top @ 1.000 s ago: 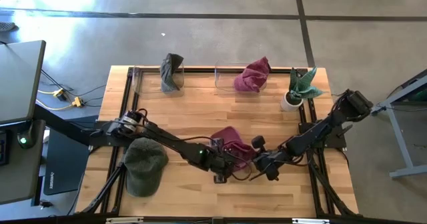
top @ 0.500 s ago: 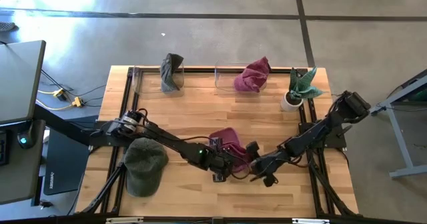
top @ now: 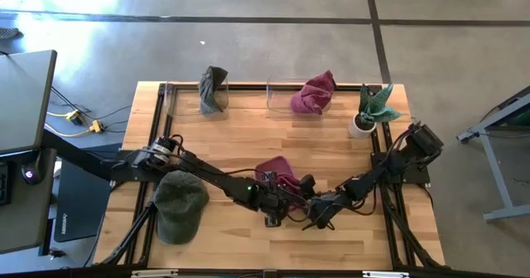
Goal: Pick & Place hat
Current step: Put the red cap into the left transparent bin
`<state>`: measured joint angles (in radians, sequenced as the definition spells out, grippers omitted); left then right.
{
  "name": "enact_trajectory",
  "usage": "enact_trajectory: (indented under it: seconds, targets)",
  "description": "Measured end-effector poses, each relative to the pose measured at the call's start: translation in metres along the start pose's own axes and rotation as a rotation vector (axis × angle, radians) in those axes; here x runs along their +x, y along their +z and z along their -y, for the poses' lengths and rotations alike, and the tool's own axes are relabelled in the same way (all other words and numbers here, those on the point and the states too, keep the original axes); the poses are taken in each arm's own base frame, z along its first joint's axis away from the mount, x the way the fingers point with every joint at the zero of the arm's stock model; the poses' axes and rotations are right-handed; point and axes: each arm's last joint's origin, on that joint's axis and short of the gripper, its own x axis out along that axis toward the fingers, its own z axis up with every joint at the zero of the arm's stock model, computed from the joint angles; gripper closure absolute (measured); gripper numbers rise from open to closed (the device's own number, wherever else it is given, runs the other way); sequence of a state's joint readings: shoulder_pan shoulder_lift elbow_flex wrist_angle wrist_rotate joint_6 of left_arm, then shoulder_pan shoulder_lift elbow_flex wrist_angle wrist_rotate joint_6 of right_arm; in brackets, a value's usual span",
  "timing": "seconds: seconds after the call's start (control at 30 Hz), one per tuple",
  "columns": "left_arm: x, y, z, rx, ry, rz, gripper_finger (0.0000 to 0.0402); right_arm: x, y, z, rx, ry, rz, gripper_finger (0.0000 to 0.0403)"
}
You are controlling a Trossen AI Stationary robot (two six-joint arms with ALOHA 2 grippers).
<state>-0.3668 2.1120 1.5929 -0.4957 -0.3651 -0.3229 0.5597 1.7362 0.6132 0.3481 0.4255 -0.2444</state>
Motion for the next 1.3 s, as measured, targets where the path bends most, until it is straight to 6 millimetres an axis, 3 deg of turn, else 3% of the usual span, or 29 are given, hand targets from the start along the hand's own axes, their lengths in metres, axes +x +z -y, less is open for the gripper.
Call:
enact_trajectory:
  seconds: [0.13,0.27,0.37,0.5,0.7,0.83,0.97,1.13,1.3]
  targets:
    - [0.000,-0.001,0.001,0.002,-0.033,-0.019,0.0401,0.001,-0.002,0.002,0.001,0.018,-0.017,0.0389]
    - [-0.001,-0.006,0.000,0.006,0.040,-0.048,0.0401,-0.004,-0.005,0.002,-0.034,0.071,-0.062,0.0383]
    - [-0.001,-0.006,0.003,0.020,-0.046,-0.066,0.0401,-0.014,-0.006,0.005,-0.050,0.127,-0.093,0.0396]
    - [0.024,-0.013,0.008,0.040,-0.140,-0.102,0.0401,-0.030,-0.004,0.007,-0.060,0.195,-0.108,0.0392]
    - [0.025,-0.015,0.004,0.043,-0.097,-0.119,0.0401,-0.052,-0.011,0.008,-0.028,0.148,-0.213,0.0395]
    - [0.020,-0.007,0.004,0.049,-0.032,-0.088,0.0401,-0.060,-0.006,0.013,0.044,0.086,-0.188,0.0380]
    - [0.004,0.013,0.007,0.037,-0.013,0.004,0.0401,-0.062,-0.004,0.015,0.071,0.054,-0.169,0.0351]
    - [0.001,0.020,0.007,0.027,-0.003,0.028,0.0401,-0.062,0.000,0.013,0.106,0.107,-0.129,0.0273]
    - [0.006,0.023,0.001,-0.013,0.030,0.046,0.0401,-0.055,0.002,0.007,0.021,0.171,-0.084,0.0199]
